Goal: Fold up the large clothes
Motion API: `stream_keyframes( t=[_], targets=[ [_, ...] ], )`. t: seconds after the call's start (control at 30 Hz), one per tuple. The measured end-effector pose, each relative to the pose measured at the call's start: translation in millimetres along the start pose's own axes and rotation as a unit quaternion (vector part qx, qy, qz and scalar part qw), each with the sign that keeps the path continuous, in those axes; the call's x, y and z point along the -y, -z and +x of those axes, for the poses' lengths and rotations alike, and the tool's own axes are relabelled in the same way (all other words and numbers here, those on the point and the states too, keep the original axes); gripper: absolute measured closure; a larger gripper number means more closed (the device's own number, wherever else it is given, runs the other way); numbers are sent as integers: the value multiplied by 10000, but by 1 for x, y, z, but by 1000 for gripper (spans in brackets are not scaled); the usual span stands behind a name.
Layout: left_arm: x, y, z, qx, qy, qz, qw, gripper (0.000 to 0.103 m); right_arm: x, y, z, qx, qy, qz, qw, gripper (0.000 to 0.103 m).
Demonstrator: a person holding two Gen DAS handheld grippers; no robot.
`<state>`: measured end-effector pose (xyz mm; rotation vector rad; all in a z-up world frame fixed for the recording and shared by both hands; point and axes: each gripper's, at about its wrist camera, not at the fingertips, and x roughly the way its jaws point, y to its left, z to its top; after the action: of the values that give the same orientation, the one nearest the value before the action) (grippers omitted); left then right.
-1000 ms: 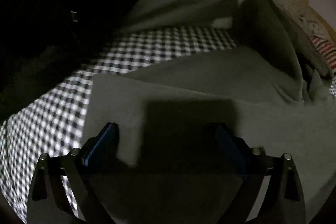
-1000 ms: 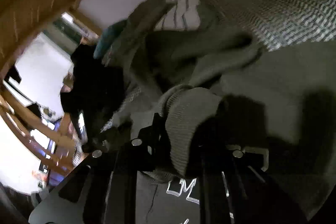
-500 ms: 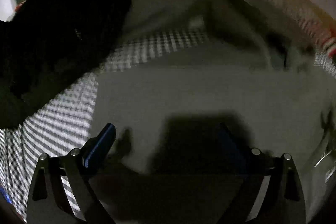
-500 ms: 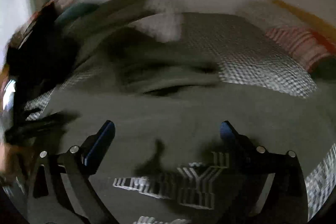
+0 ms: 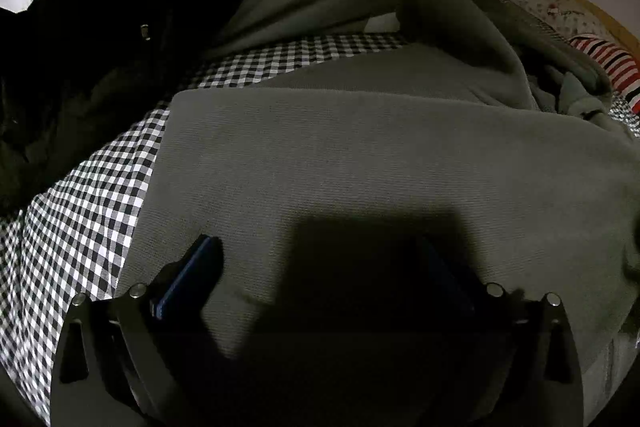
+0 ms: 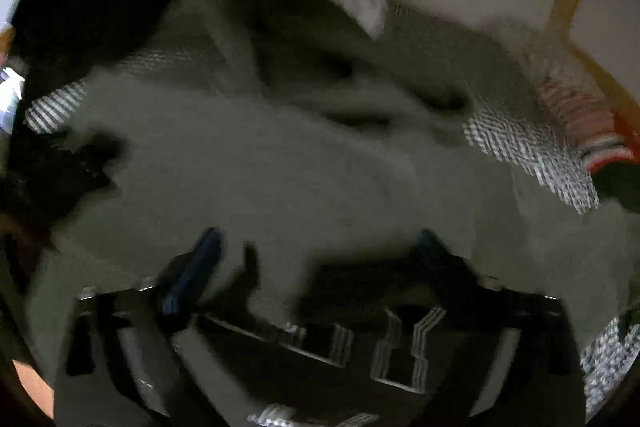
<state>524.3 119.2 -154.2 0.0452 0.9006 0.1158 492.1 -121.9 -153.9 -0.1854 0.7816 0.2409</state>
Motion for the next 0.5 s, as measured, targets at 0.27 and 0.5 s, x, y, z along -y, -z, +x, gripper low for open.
stream_keyframes(
  t=[0.27,0.5],
  targets=[
    [-1,-2,2,43,-22,14,10000,4,20,31,40,-568,-209,76,9981,4],
    [4,-6,-2,82,-147,97,9998,5,126,71,-48,346,-3,1138,9929,3]
  ],
)
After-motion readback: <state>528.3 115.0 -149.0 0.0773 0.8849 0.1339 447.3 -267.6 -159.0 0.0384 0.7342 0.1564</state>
